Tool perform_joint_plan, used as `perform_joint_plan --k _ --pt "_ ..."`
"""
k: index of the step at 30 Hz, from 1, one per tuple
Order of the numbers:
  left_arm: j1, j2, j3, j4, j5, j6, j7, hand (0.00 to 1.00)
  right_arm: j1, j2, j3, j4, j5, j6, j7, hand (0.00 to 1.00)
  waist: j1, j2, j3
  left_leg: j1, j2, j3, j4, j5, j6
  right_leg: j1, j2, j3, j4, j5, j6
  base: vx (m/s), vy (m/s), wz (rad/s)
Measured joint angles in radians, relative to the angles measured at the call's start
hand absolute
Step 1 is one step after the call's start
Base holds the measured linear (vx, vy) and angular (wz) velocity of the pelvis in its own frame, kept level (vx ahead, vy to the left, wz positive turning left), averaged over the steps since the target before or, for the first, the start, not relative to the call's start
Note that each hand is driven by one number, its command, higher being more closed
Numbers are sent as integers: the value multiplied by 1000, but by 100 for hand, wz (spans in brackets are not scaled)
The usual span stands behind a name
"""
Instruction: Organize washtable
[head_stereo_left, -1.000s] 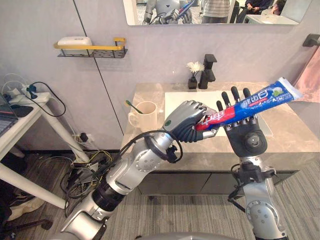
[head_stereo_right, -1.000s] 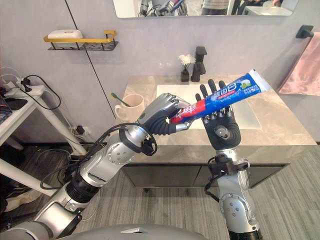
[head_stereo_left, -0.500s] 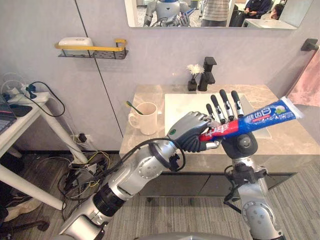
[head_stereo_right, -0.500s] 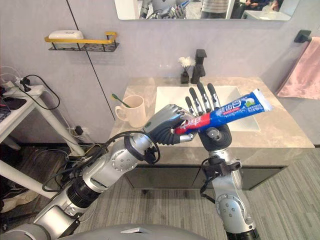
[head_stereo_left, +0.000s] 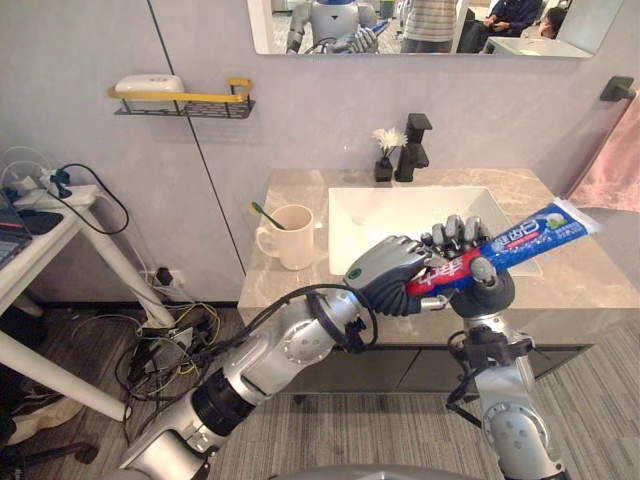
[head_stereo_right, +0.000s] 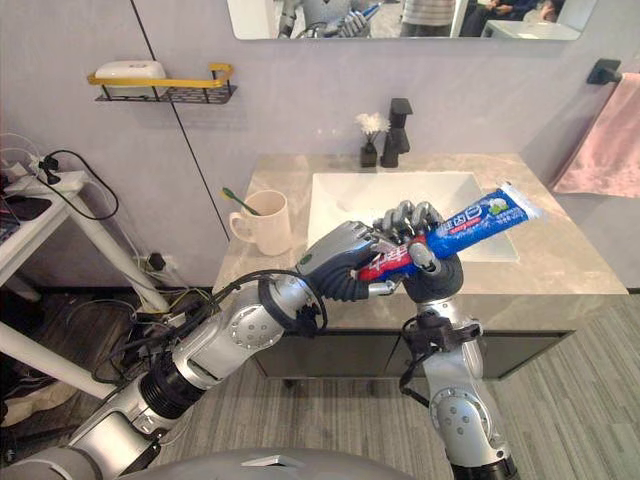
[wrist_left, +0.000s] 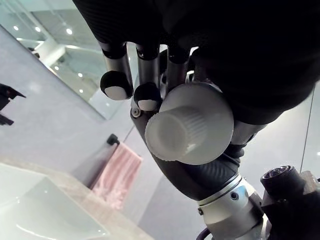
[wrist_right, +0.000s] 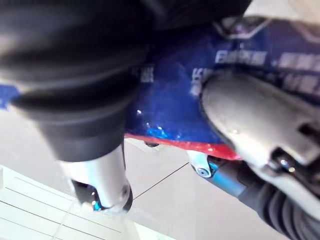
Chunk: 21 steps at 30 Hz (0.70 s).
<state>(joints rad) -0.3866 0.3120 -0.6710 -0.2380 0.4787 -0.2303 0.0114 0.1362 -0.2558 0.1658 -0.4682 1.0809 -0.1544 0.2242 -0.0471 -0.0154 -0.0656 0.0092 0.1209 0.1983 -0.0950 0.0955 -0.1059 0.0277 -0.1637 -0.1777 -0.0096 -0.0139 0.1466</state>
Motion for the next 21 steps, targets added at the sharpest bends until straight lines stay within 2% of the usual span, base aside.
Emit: perform_joint_plan --k 2,3,11,17,19,20,21 --pt "0 -2 -7 1 0 0 0 100 0 1 1 0 0 -11 -1 100 0 0 0 0 0 0 0 0 0 0 0 0 0 0 0 0 0 0" --pt "0 -3 -7 4 0 0 0 0 0 2 1 0 0 -12 -1 100 0 0 0 0 0 0 0 0 0 0 0 0 0 0 0 0 0 0" --pt "5 -3 -4 11 0 1 -2 0 2 3 -1 0 -1 -12 0 100 0 -1 -1 0 0 -1 -3 0 0 0 0 -1 0 0 0 0 0 0" --pt "65 -5 39 -9 2 -3 -5 0 7 3 -2 10 -5 -6 1 100 0 0 -1 0 0 -5 -3 0 0 3 0 -4 0 0 0 0 -1 1" --pt "99 4 68 -38 3 -7 -5 0 9 6 -4 11 -11 -6 2 100 0 0 -1 0 0 -11 -4 1 -1 7 0 -11 0 -1 -1 -2 -5 8" --pt "132 5 116 -71 6 -10 -3 0 12 15 -8 12 -12 -5 4 100 1 0 -1 0 0 -15 -5 1 -2 10 1 -16 0 -3 -3 -6 -9 12" --pt "169 -3 213 -123 5 -8 13 0 23 25 -23 31 -13 -5 4 100 1 0 -1 0 1 -20 -5 2 -2 12 1 -21 1 -3 -4 -8 -9 12"
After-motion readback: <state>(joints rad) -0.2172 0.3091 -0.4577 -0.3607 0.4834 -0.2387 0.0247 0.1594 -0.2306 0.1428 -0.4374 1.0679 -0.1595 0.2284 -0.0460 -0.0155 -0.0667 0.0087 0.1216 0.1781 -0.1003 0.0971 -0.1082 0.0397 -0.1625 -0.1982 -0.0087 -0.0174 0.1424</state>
